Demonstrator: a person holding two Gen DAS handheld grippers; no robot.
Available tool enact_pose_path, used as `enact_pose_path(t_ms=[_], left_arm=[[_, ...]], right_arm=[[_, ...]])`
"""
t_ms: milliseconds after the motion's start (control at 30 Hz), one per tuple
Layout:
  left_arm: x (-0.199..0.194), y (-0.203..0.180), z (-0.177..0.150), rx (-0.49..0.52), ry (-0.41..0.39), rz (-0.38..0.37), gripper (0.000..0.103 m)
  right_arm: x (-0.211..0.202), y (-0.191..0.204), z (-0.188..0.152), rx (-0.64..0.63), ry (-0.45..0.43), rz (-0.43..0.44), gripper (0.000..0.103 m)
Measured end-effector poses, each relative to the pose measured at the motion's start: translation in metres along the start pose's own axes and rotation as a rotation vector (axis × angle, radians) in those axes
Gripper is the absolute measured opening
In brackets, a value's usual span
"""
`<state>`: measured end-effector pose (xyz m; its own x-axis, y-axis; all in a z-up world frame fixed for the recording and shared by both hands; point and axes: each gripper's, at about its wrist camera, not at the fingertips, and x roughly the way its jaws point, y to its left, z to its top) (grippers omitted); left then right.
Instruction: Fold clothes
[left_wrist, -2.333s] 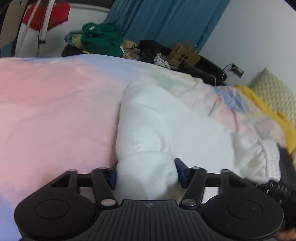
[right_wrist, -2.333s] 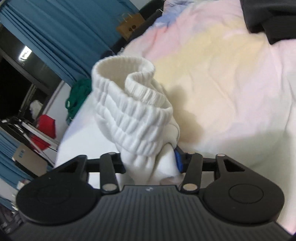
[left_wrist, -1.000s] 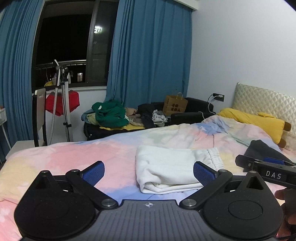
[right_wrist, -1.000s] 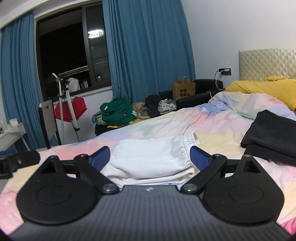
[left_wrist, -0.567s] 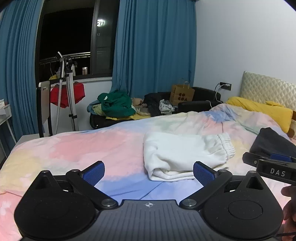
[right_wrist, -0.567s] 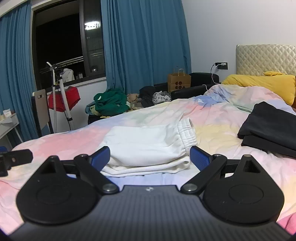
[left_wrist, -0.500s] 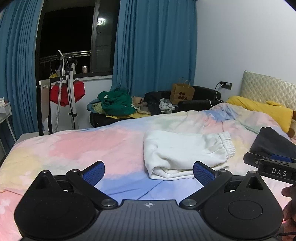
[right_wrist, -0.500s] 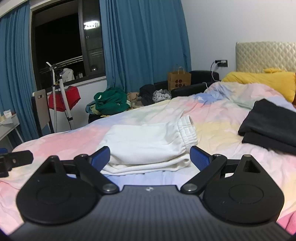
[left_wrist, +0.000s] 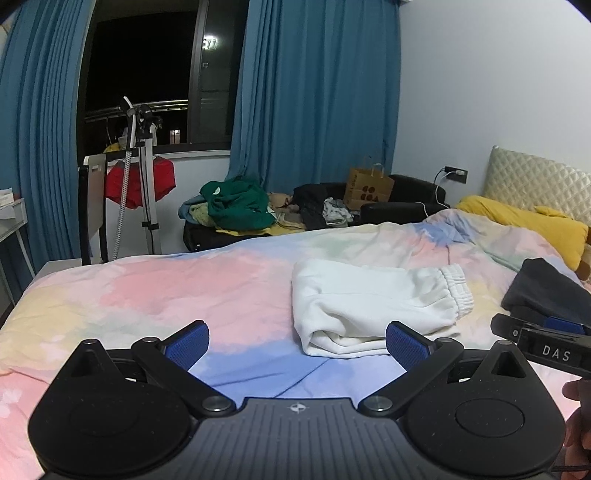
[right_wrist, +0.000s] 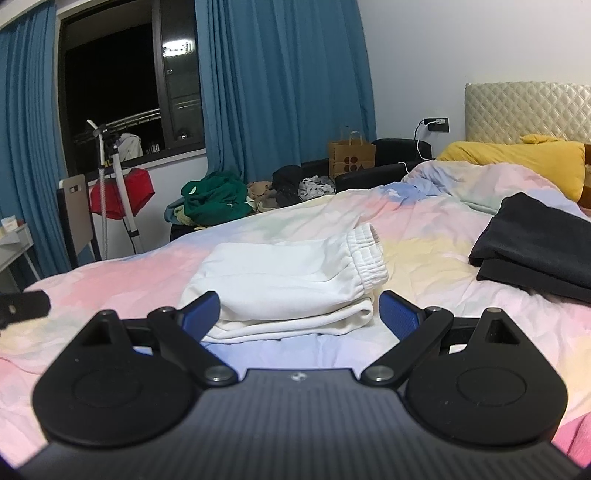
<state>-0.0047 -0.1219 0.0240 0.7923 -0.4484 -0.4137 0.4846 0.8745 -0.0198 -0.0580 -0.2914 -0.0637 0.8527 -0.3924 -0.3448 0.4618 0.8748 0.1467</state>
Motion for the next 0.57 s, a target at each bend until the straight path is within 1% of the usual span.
enact_pose_path(t_ms=[400, 567], left_arm=[[-0.0043, 0.0007, -0.0051, 0.000, 0.012, 0.016, 0.103], [-0.0097, -0.0012, -0.0050, 0.005, 0.004, 0.004, 0.103]], right_arm=[[0.0002, 0.0031, 0.0004, -0.013, 0.003, -0.007, 0.094], [0.0033, 0.0054, 0.0007, -0.028, 0.018, -0.016, 0.094]])
